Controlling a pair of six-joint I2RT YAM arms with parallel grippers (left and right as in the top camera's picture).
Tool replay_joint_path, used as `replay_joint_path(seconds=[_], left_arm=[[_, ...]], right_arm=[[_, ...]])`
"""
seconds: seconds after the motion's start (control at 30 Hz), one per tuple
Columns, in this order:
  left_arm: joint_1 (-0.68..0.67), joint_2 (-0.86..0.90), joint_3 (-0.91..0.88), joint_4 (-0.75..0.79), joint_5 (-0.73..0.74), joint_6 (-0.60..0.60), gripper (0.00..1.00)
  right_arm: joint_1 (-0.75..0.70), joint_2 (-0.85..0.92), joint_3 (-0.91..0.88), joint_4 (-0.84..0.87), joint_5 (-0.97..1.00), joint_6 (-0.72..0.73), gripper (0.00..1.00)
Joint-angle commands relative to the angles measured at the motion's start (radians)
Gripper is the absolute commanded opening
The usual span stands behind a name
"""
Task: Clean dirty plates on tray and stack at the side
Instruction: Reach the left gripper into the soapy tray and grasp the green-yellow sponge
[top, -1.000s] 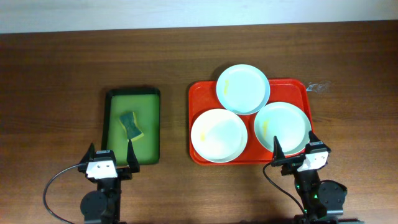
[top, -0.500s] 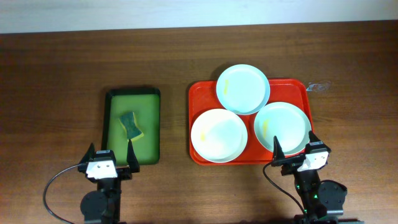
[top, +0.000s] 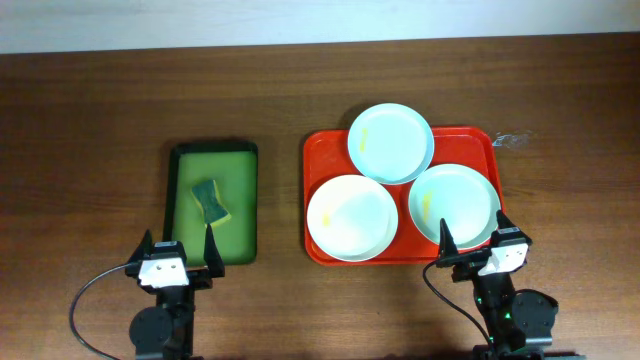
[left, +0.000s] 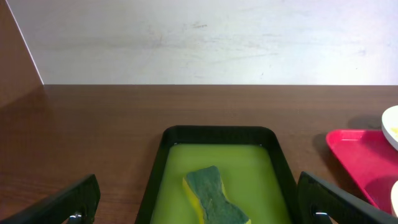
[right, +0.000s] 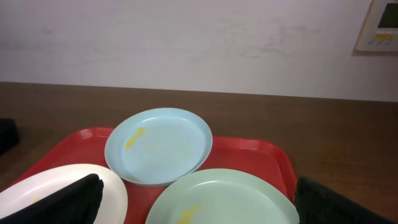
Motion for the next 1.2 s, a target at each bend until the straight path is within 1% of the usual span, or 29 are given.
replay_joint_path(seconds=[0.0, 0.03, 0.1, 0.13, 0.17, 0.2, 0.27, 0.3, 0.37, 0.4, 0.43, 0.47, 0.5, 0.57, 0.6, 0.67, 0.7, 0.73, 0.77, 0.8, 0.83, 0.87, 0.93, 1.0, 1.03, 1.07, 1.1, 1.13, 1.17], left_arm=[[-0.005, -0.01, -0.007, 0.02, 0.205, 0.021, 0.99], [-0.005, -0.01, -0.006, 0.058, 0.404, 0.021, 0.99], [-0.005, -0.01, -0.006, 0.138, 0.646, 0.022, 0.99], [-0.005, -0.01, -0.006, 0.215, 0.764, 0.021, 0.99], [-0.005, -0.01, -0.006, 0.282, 0.829, 0.019, 0.99], [-0.005, -0.01, -0.006, 0.371, 0.855, -0.041, 0.99], [-0.005, -0.01, 0.011, 0.528, 0.853, -0.191, 0.99], [-0.005, -0.01, 0.045, 0.547, 0.851, -0.222, 0.99], [-0.005, -0.002, 0.151, 0.447, 0.823, -0.225, 0.99], [-0.005, 0.016, 0.22, 0.356, 0.801, -0.225, 0.99], [-0.005, 0.067, 0.353, 0.188, 0.792, -0.209, 0.99], [-0.005, 0.136, 0.484, 0.036, 0.782, -0.13, 0.99], [-0.005, 0.229, 0.632, -0.147, 0.687, -0.027, 0.99], [-0.005, 0.431, 0.908, -0.477, 0.425, 0.099, 0.99], [-0.005, 0.533, 1.023, -0.579, 0.441, 0.117, 0.99], [-0.005, 0.655, 1.113, -0.657, 0.497, 0.124, 0.99], [-0.005, 0.717, 1.132, -0.668, 0.462, 0.127, 0.99], [-0.005, 0.804, 1.174, -0.724, 0.36, 0.019, 0.99], [-0.005, 0.902, 1.232, -0.805, 0.317, -0.021, 0.99], [-0.005, 1.064, 1.332, -0.921, 0.269, -0.02, 0.99], [-0.005, 1.155, 1.39, -0.977, 0.22, -0.02, 0.99], [-0.005, 1.236, 1.428, -0.994, 0.228, -0.02, 0.99], [-0.005, 1.344, 1.438, -0.996, 0.273, -0.02, 0.99], [-0.004, 1.454, 1.438, -0.98, 0.265, -0.02, 0.99], [-0.003, 1.519, 1.438, -0.962, 0.222, -0.028, 0.99], [-0.002, 1.586, 1.438, -0.953, 0.093, -0.15, 0.99], [0.0, 1.65, 1.438, -0.953, -0.038, -0.325, 0.99], [0.0, 1.7, 1.438, -0.929, -0.036, -0.393, 0.99], [-0.001, 1.73, 1.438, -0.915, 0.001, -0.418, 0.99]], right_arm=[[-0.005, -0.006, -0.008, -0.003, 0.005, 0.001, 0.98], [-0.005, -0.006, -0.008, -0.003, 0.005, 0.001, 0.98], [-0.005, -0.006, -0.008, -0.003, 0.005, 0.001, 0.98], [-0.005, -0.006, -0.008, -0.003, 0.005, 0.001, 0.98], [-0.005, -0.006, -0.008, -0.003, 0.005, 0.001, 0.98], [-0.005, -0.006, -0.008, -0.003, 0.005, 0.001, 0.98], [-0.005, -0.006, -0.008, -0.003, 0.005, 0.001, 0.98], [-0.005, -0.006, -0.008, -0.003, 0.005, 0.001, 0.98], [-0.005, -0.006, -0.008, -0.003, 0.005, 0.001, 0.98], [-0.005, -0.006, -0.008, -0.003, 0.005, 0.001, 0.99], [-0.005, -0.006, -0.008, -0.003, 0.005, 0.001, 0.98], [-0.005, -0.006, -0.008, -0.003, 0.005, 0.001, 0.98], [-0.005, -0.006, -0.008, -0.003, 0.005, 0.001, 0.98], [-0.005, -0.006, -0.008, -0.003, 0.005, 0.001, 0.98], [-0.005, -0.006, -0.008, -0.003, 0.005, 0.001, 0.98], [-0.005, -0.006, -0.008, -0.003, 0.005, 0.001, 0.98], [-0.005, -0.006, -0.008, -0.003, 0.005, 0.001, 0.98], [-0.005, -0.006, -0.008, -0.003, 0.005, 0.001, 0.98], [-0.005, -0.006, -0.008, -0.003, 0.005, 0.001, 0.98], [-0.005, -0.006, -0.008, -0.003, 0.005, 0.001, 0.98], [-0.005, -0.006, -0.008, -0.003, 0.005, 0.001, 0.98], [-0.005, -0.006, -0.008, -0.003, 0.005, 0.001, 0.98], [-0.005, -0.006, -0.008, -0.003, 0.005, 0.001, 0.98], [-0.004, -0.006, -0.008, -0.003, 0.005, 0.001, 0.98], [-0.005, -0.006, -0.008, -0.003, 0.005, 0.001, 0.99], [-0.004, -0.006, -0.008, -0.003, 0.005, 0.001, 0.98], [-0.005, -0.006, -0.008, -0.003, 0.005, 0.001, 0.98], [-0.005, -0.006, -0.008, -0.003, 0.005, 0.001, 0.98], [-0.004, -0.006, -0.008, -0.003, 0.005, 0.001, 0.98]])
